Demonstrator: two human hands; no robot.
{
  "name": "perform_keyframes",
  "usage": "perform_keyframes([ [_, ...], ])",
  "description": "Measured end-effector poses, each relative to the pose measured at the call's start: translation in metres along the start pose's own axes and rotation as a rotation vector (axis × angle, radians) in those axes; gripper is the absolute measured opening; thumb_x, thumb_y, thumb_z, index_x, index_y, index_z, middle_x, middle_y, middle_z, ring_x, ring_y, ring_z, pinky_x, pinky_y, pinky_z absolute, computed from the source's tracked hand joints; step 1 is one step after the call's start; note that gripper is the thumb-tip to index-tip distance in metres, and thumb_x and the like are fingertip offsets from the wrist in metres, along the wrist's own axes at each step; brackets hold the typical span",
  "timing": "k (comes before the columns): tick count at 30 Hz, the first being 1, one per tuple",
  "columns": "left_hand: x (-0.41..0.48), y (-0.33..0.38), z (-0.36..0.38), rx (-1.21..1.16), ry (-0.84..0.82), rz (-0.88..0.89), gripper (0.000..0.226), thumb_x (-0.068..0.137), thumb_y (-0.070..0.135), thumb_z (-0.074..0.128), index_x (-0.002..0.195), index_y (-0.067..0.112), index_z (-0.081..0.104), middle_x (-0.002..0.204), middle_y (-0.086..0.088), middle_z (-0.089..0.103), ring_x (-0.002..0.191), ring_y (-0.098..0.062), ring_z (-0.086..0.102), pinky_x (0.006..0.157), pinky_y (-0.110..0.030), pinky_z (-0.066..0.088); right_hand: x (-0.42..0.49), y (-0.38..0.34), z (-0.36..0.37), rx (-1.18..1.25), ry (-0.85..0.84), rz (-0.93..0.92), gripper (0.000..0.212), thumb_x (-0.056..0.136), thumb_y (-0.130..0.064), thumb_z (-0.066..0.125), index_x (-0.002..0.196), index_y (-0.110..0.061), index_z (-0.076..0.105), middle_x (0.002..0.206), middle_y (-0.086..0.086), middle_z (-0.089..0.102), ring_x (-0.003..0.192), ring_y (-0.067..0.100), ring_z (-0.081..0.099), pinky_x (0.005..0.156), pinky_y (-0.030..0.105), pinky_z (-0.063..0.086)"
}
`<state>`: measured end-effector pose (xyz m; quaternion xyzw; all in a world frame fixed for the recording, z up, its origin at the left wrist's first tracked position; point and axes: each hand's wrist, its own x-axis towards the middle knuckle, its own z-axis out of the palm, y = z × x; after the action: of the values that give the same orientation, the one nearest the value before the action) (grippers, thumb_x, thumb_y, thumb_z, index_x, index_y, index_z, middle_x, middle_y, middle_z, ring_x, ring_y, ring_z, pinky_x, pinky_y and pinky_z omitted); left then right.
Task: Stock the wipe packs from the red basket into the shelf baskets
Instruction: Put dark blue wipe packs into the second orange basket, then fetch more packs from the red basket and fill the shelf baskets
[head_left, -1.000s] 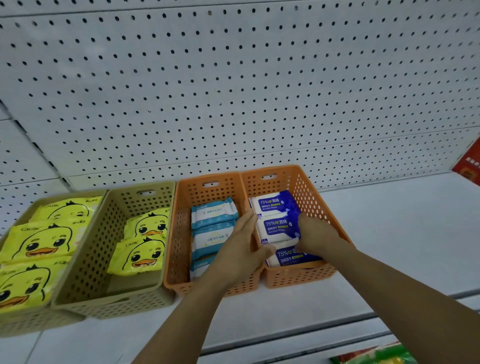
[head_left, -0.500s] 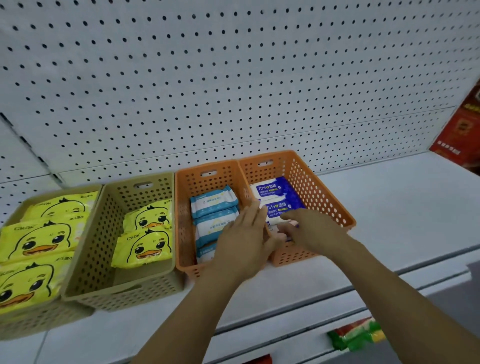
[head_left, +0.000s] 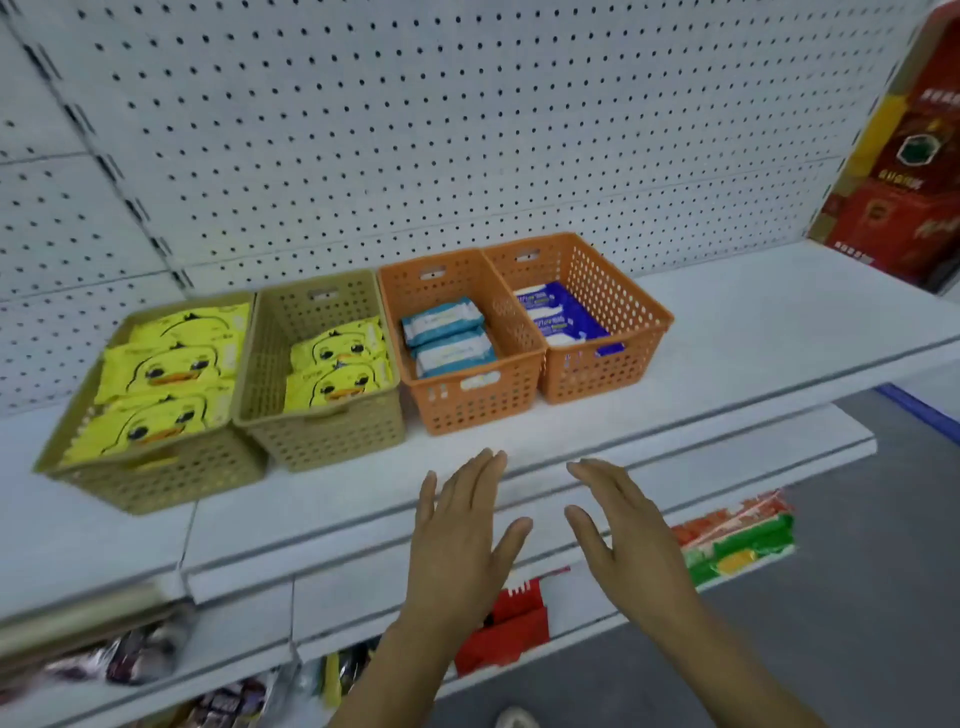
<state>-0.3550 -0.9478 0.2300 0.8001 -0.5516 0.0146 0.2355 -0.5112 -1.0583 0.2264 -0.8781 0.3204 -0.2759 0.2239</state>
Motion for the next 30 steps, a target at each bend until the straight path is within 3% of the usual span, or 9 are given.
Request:
perform_keyframes([
  [3,-0.062,-0.002,-0.009,-0.105,-0.107,-0.163,0.062,0.096,0.056,0.042,0.150,0.031,0.027,0.151,0.009,0.039,0.136,-0.015,0.040,0.114,-0.032,0.027,-0.055,-0.018,0.007,0.028,-0.069,0.040,0.043,0.094,-0.046,0.039,0.133,-0.030,0.050,0.127,-0.011,0.056,0.111,0.008,0.056,0.081,0.019,0.043],
  [8,-0.170,-0.015,-0.025,-0.214,-0.175,-0.349,0.058,0.095,0.052,0.048,0.146,0.029,0.034,0.144,0.009,0.046,0.127,-0.012,0.049,0.097,-0.032,0.045,-0.145,-0.052,0.029,0.103,-0.196,0.121,0.042,0.094,-0.041,0.045,0.134,-0.026,0.050,0.131,-0.008,0.055,0.116,0.011,0.055,0.095,0.034,0.048],
  [11,-0.230,-0.029,-0.031,-0.222,-0.220,-0.408,0.053,0.095,0.050,0.050,0.140,0.025,0.043,0.137,0.005,0.052,0.121,-0.015,0.055,0.092,-0.035,0.049,-0.189,-0.078,0.042,0.145,-0.271,0.152,0.039,0.094,-0.026,0.054,0.133,-0.021,0.050,0.130,-0.004,0.055,0.113,0.015,0.056,0.096,0.035,0.046],
  [14,-0.282,-0.041,-0.042,-0.249,-0.256,-0.518,0.051,0.095,0.048,0.052,0.140,0.027,0.041,0.137,0.005,0.054,0.121,-0.014,0.054,0.093,-0.034,0.049,-0.220,-0.103,0.053,0.157,-0.361,0.149,0.039,0.093,-0.020,0.056,0.132,-0.017,0.052,0.127,-0.001,0.057,0.111,0.016,0.058,0.097,0.032,0.045],
  [17,-0.326,-0.056,-0.056,-0.252,-0.257,-0.610,0.051,0.095,0.046,0.053,0.142,0.029,0.040,0.138,0.006,0.053,0.121,-0.014,0.054,0.091,-0.030,0.047,-0.237,-0.131,0.071,0.167,-0.459,0.134,0.038,0.093,-0.022,0.055,0.131,-0.018,0.051,0.128,0.000,0.056,0.112,0.018,0.057,0.097,0.037,0.045],
  [22,-0.393,-0.103,-0.079,-0.270,-0.232,-0.753,0.051,0.095,0.045,0.053,0.141,0.026,0.040,0.139,0.004,0.053,0.119,-0.017,0.056,0.093,-0.034,0.048,-0.258,-0.191,0.114,0.153,-0.601,0.077,0.038,0.095,-0.026,0.052,0.133,-0.020,0.048,0.132,-0.004,0.052,0.115,0.013,0.053,0.099,0.031,0.043],
  [27,-0.462,-0.172,-0.113,-0.305,-0.170,-0.859,0.054,0.095,0.046,0.053,0.143,0.025,0.039,0.140,0.004,0.051,0.123,-0.016,0.054,0.097,-0.037,0.047,-0.273,-0.273,0.179,0.153,-0.682,-0.009,0.035,0.095,-0.023,0.054,0.130,-0.019,0.052,0.127,-0.002,0.055,0.114,0.017,0.055,0.099,0.036,0.044],
  [30,-0.513,-0.232,-0.145,-0.311,-0.130,-0.909,0.054,0.095,0.044,0.054,0.143,0.023,0.041,0.139,0.005,0.051,0.124,-0.013,0.052,0.100,-0.033,0.045,-0.287,-0.339,0.232,0.162,-0.704,-0.051,0.033,0.094,-0.020,0.055,0.126,-0.018,0.056,0.121,-0.003,0.053,0.111,0.013,0.054,0.095,0.024,0.039],
])
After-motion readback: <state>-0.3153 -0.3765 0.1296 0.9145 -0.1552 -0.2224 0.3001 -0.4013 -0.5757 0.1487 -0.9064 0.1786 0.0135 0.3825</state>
